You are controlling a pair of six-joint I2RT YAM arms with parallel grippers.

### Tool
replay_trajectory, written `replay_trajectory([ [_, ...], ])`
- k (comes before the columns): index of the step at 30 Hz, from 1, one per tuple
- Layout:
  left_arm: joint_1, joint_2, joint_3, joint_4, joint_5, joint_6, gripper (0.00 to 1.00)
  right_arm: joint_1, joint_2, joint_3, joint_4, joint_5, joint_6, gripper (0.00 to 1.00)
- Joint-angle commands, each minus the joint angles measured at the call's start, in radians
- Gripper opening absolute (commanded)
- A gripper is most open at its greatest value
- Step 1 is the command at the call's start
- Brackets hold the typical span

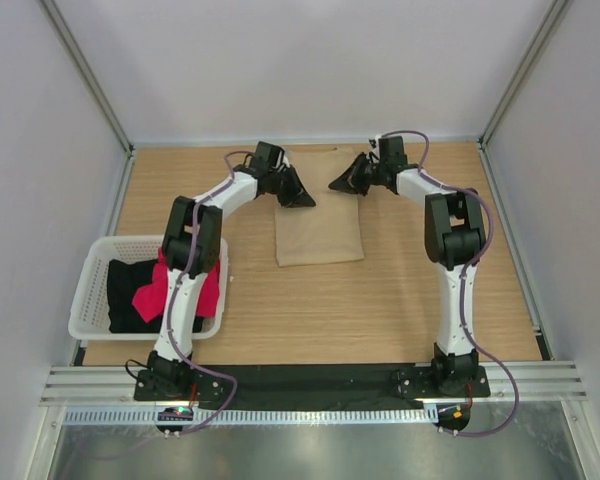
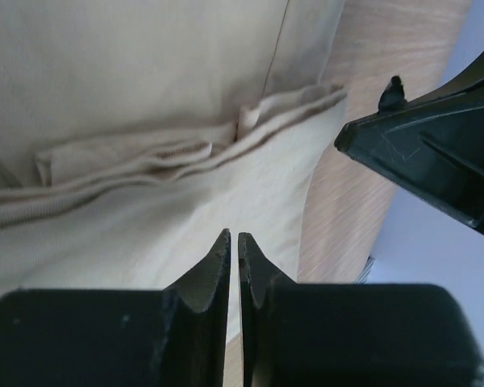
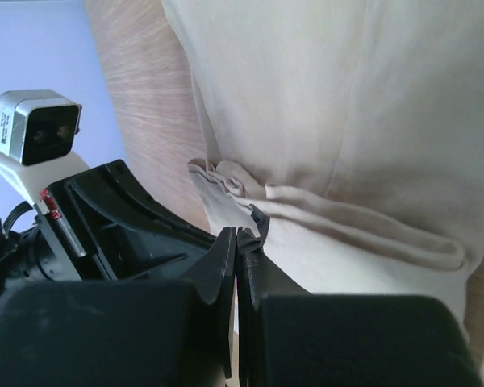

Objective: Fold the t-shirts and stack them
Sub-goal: Fold the tshirt

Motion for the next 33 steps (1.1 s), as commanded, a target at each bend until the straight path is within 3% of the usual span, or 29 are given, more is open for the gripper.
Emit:
replay_trajectory([
  [1,0.009,0.036,0.066,0.125,0.031,-0.087,0.07,0.003,0.034,0.010,0.151,-0.106,0.086,0.03],
  [6,0.023,0.104,0.084,0.219,0.011,-0.150,0.08,0.001,0.109,0.021,0.263,-0.129,0.164,0.03],
  [15,0.045,0.234,0.116,0.221,0.019,-0.208,0.08,-0.028,0.217,0.019,0.245,-0.087,0.169,0.02],
  [26,0.057,0.044,0.069,0.142,0.037,-0.145,0.11,-0.037,0.148,0.110,0.142,-0.114,0.133,0.01],
  [33,0.077,0.001,0.061,0.144,0.042,-0.148,0.12,-0.036,0.111,0.122,0.147,-0.123,0.156,0.01],
])
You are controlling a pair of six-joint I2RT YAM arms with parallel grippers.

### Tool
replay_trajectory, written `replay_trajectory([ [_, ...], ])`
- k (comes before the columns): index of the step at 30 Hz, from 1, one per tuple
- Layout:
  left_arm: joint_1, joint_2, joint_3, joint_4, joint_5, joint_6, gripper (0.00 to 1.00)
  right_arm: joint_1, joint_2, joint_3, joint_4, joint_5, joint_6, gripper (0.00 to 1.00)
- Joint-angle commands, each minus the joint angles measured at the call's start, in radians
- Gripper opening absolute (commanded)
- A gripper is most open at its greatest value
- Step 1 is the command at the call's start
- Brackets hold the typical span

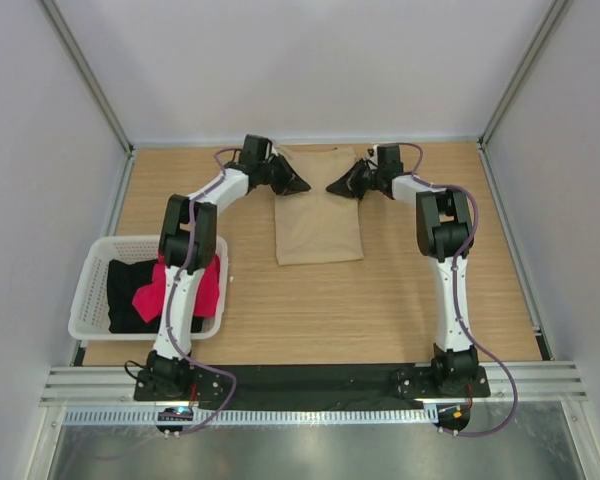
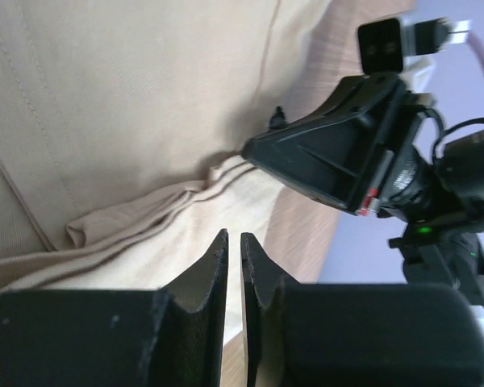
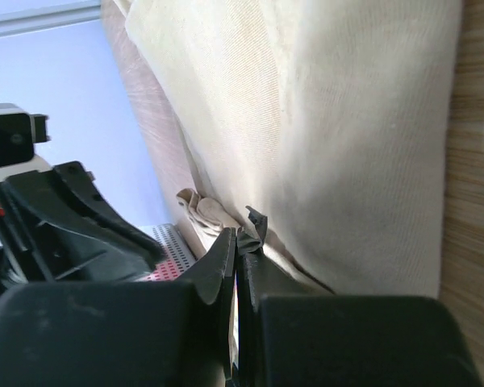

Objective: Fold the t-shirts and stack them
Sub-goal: Fold the tshirt

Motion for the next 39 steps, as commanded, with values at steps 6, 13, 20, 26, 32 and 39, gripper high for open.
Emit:
replay_trajectory([
  [6,0.043,-0.069,-0.077,-0.001,0.002,0.048,0.11,-0.009,-0.103,-0.043,0.015,-0.029,-0.008,0.01],
  [13,0.083,0.036,-0.020,-0.087,0.003,0.140,0.12,-0.041,-0.063,-0.085,0.026,-0.009,-0.078,0.02],
  [20,0.083,0.022,0.104,-0.262,-0.061,0.257,0.21,-0.056,-0.064,0.041,-0.230,0.067,-0.224,0.09],
  [26,0.077,-0.138,0.062,-0.413,-0.168,0.363,0.49,-0.060,-0.185,0.142,-0.554,0.243,-0.400,0.26],
  [32,0.053,-0.342,-0.135,-0.474,-0.216,0.415,0.59,-0.063,-0.344,0.045,-0.747,0.344,-0.532,0.44],
  [39,-0.003,-0.505,-0.391,-0.491,-0.234,0.430,0.61,-0.064,-0.536,-0.278,-0.657,0.229,-0.520,0.51],
])
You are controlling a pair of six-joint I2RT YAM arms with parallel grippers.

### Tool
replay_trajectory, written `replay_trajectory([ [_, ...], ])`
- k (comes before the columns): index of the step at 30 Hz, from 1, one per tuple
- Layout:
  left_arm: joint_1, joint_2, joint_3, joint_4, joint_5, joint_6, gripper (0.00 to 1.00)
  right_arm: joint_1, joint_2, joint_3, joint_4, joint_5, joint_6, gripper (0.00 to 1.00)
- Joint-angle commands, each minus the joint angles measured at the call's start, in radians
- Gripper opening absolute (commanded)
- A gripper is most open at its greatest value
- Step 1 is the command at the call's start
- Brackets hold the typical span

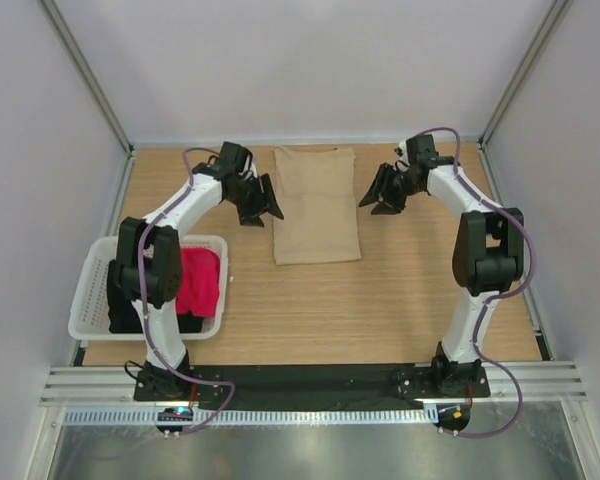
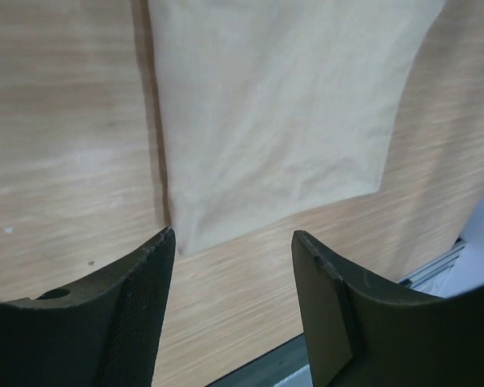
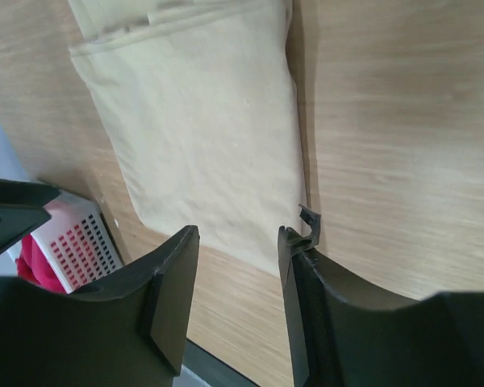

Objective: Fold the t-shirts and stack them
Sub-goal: Fold the tshirt

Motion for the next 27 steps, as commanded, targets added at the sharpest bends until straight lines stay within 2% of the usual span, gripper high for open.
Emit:
replay_trajectory([
  [1,-0.038,-0.048,-0.106,-0.035,-0.025,0.029,0.62,-0.002,-0.085,-0.184,0.034,-0.074,-0.005,0.51],
  [5,-0.067,-0.080,-0.240,-0.012,-0.029,-0.006,0.64,-0.001,-0.154,-0.345,0.081,-0.097,-0.017,0.53],
  [11,-0.082,-0.126,-0.327,0.015,-0.082,-0.058,0.70,-0.001,-0.191,-0.513,0.189,-0.145,0.024,0.57],
  [18,-0.082,-0.119,-0.385,0.055,-0.084,-0.238,0.71,-0.001,-0.197,-0.613,0.289,-0.075,0.193,0.57],
  [23,-0.084,-0.139,-0.481,0.173,-0.082,-0.425,0.67,0.001,-0.280,-0.740,0.430,0.014,0.389,0.56],
  [27,-0.084,-0.154,-0.523,0.232,-0.093,-0.512,0.66,0.002,-0.271,-0.776,0.495,0.025,0.457,0.53],
])
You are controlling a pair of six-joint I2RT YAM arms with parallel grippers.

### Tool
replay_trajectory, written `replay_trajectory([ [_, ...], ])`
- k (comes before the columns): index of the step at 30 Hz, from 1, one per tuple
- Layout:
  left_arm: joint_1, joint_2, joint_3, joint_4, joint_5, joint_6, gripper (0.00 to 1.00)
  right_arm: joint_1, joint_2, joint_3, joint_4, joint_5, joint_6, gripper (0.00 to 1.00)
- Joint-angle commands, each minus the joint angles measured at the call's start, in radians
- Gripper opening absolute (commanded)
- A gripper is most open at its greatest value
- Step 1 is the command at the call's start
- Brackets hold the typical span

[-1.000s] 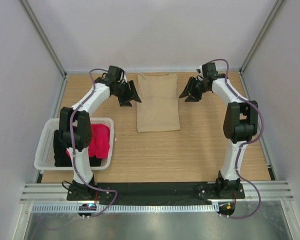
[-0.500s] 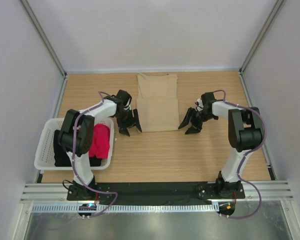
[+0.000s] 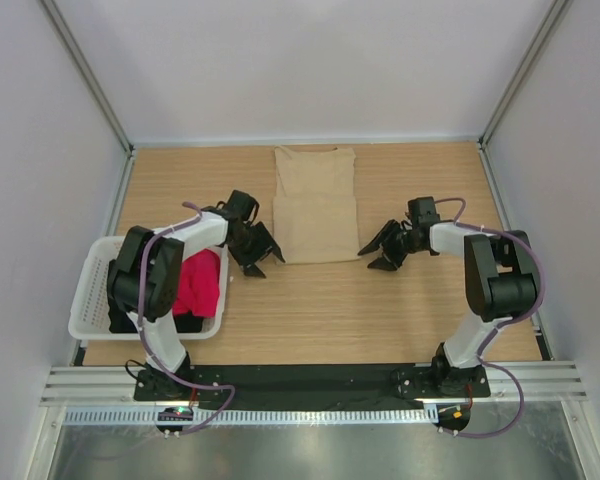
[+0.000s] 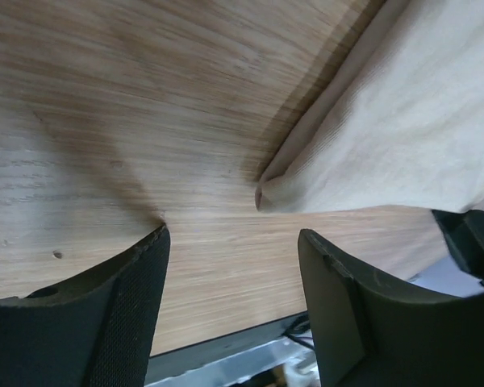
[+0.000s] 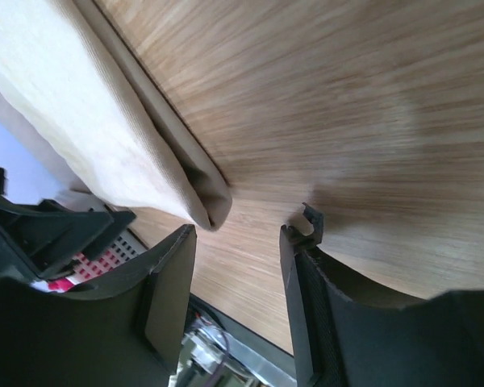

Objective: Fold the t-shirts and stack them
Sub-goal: Fold the tshirt

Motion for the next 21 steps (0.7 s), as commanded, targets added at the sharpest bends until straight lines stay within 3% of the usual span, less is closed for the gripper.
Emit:
replay_trajectory([
  [1,-0.001,-0.027,-0.028,0.092,-0.028,-0.127,0.66,0.003,-0.002,-0.026,0.114,0.078,0.108,0.52],
  [9,0.001,0.011,-0.028,0.137,-0.012,-0.201,0.66,0.010,0.050,-0.035,0.181,0.055,0.176,0.47],
  [21,0.001,0.046,-0.015,0.132,0.001,-0.221,0.60,0.046,0.000,-0.049,0.082,0.068,0.097,0.47],
])
